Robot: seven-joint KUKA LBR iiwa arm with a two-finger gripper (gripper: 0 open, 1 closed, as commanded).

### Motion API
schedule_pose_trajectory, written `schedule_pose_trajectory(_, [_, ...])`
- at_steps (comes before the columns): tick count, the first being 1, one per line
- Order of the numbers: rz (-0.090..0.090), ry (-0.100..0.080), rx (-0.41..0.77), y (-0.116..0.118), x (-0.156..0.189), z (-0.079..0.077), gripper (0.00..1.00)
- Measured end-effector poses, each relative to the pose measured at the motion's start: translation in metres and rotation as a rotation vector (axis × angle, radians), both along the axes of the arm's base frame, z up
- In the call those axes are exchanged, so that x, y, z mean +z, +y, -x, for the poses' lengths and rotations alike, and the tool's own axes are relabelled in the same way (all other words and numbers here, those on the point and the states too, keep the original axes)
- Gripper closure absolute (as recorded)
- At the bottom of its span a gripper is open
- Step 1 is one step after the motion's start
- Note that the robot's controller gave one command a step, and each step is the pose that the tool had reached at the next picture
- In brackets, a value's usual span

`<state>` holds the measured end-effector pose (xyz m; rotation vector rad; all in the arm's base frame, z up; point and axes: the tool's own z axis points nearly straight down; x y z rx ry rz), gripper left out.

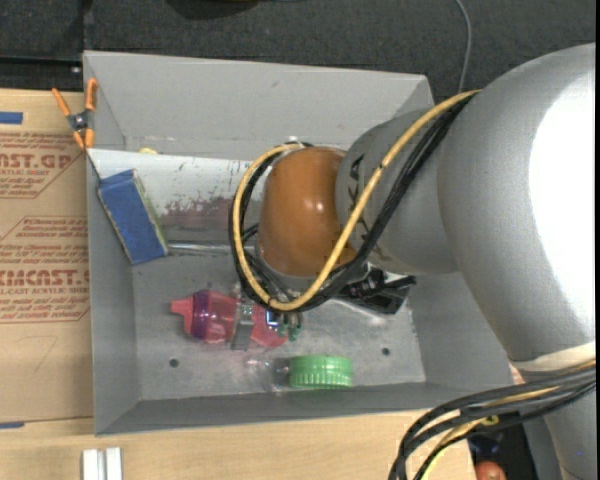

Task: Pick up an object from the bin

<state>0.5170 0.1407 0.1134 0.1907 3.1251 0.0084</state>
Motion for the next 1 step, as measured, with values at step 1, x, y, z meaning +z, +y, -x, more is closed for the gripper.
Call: schedule_pose_trajectory(1, [-0.006,-0.013,-0.023,0.0252,0.109,-0.0273,1.0])
